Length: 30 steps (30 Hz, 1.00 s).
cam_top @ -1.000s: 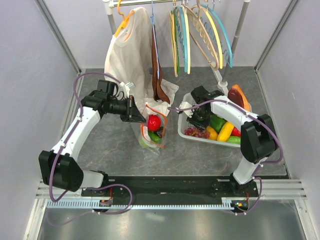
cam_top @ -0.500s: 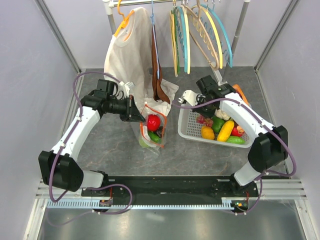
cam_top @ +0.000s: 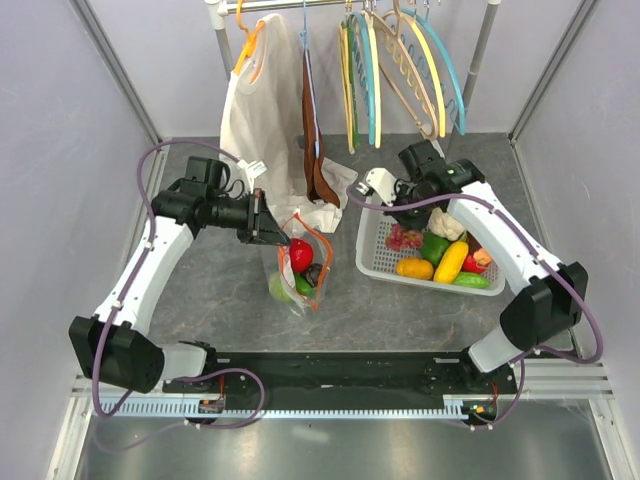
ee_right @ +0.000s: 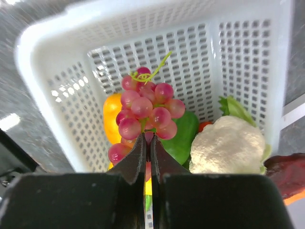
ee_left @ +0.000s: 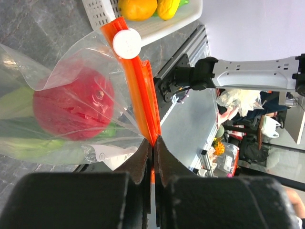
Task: Place the food in the zip-top bag and seal the zipper
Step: Pick up the fake vegetable from the bin, then place the fake vegetable in the zipper food storage bag.
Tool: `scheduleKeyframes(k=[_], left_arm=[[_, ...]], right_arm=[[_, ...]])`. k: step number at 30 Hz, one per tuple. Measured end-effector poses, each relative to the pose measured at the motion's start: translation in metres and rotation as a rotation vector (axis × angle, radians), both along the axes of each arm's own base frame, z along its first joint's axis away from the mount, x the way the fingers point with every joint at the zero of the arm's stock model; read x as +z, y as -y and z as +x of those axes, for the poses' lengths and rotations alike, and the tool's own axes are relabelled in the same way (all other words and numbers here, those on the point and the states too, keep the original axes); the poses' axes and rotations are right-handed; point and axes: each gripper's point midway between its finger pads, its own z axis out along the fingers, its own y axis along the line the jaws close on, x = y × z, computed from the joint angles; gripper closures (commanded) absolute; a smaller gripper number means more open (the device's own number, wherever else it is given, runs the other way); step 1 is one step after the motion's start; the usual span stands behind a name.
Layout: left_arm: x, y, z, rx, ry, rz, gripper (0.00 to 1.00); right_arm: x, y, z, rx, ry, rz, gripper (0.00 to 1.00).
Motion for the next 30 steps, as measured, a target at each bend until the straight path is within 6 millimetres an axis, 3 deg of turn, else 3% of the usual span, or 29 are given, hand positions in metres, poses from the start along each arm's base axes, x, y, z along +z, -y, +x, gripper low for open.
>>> scheduleKeyframes(k=[13,17,20,25,30], left_arm=[[-0.015,0.001,0.014,0.013,-0.084,-0.009,0.98],[-0.017,0.002,0.017,0.010,-0.100,-0.019,0.98],[-0.018,0.003,0.018,0.006,-0.106,-0.024,0.98],[-0.017,0.004,0.017,0.000,-0.112,-0.034,0.98],[-0.014,0.004,0.018,-0.002,-0.108,-0.041,0.98]], right_arm=[[0.105,-0.044,-0.019,0.058,0.078,0.323,1.00],[0.137,-0.066,-0.032,0.109,0.081,0.427,1.00],[0.159,-0.093,-0.046,0.187,0.083,0.494,1.00],[0.172,-0.139,-0.072,0.295,0.034,0.556,1.00],[0.160,-0.178,-0.086,0.347,-0.039,0.569,1.00]])
